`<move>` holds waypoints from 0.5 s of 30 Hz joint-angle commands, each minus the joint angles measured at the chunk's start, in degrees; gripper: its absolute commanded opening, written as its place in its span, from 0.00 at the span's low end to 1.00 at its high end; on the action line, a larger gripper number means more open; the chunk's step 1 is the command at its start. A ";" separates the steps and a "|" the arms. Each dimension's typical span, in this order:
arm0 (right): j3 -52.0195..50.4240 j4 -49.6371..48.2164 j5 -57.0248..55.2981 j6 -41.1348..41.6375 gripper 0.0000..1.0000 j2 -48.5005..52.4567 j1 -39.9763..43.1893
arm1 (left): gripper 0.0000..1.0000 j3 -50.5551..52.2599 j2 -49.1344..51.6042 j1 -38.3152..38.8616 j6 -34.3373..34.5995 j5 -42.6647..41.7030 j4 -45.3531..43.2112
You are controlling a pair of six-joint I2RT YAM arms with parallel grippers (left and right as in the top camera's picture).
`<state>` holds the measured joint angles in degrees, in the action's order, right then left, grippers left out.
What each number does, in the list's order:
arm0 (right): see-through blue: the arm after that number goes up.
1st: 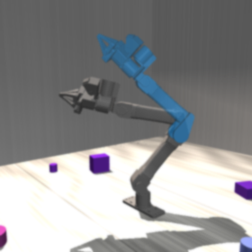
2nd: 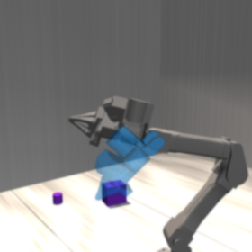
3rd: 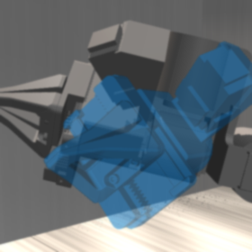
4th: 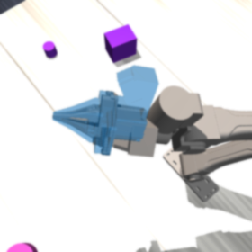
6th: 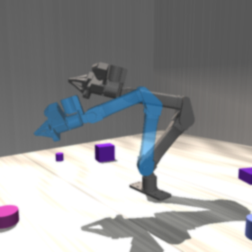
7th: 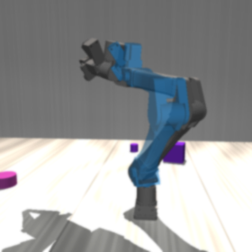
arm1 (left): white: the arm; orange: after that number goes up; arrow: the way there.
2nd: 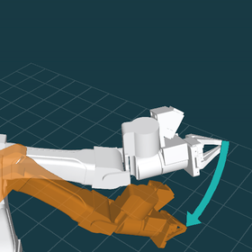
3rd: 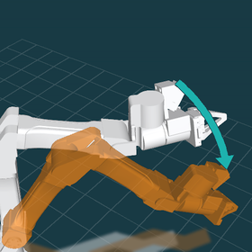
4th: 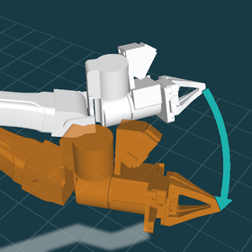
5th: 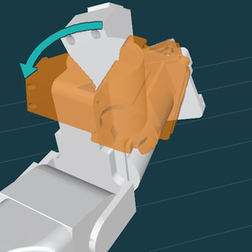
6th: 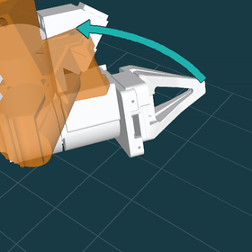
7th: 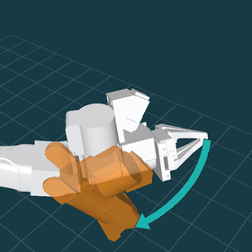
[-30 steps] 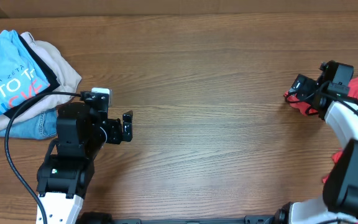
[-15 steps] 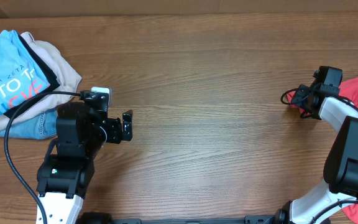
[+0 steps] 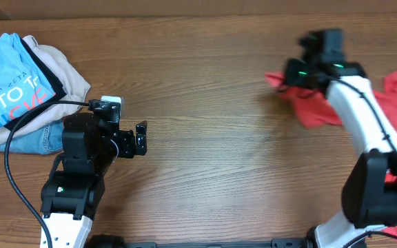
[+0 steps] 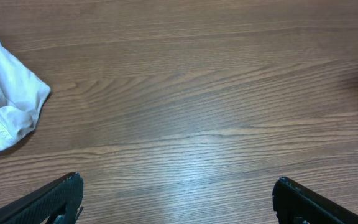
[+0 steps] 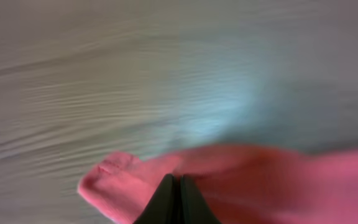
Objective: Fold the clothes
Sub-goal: 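Reach the right gripper to the crumpled red T-shirt and grasp it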
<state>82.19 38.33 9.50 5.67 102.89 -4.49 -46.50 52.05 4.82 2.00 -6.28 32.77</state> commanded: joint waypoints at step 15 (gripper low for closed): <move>5.42 -1.86 -9.68 -3.13 0.36 -3.15 -29.70 | 1.00 -1.46 0.07 -0.31 0.92 0.98 -1.16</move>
<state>86.15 36.53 7.81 1.87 101.78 -35.94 -46.50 52.05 4.82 1.98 -6.17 32.08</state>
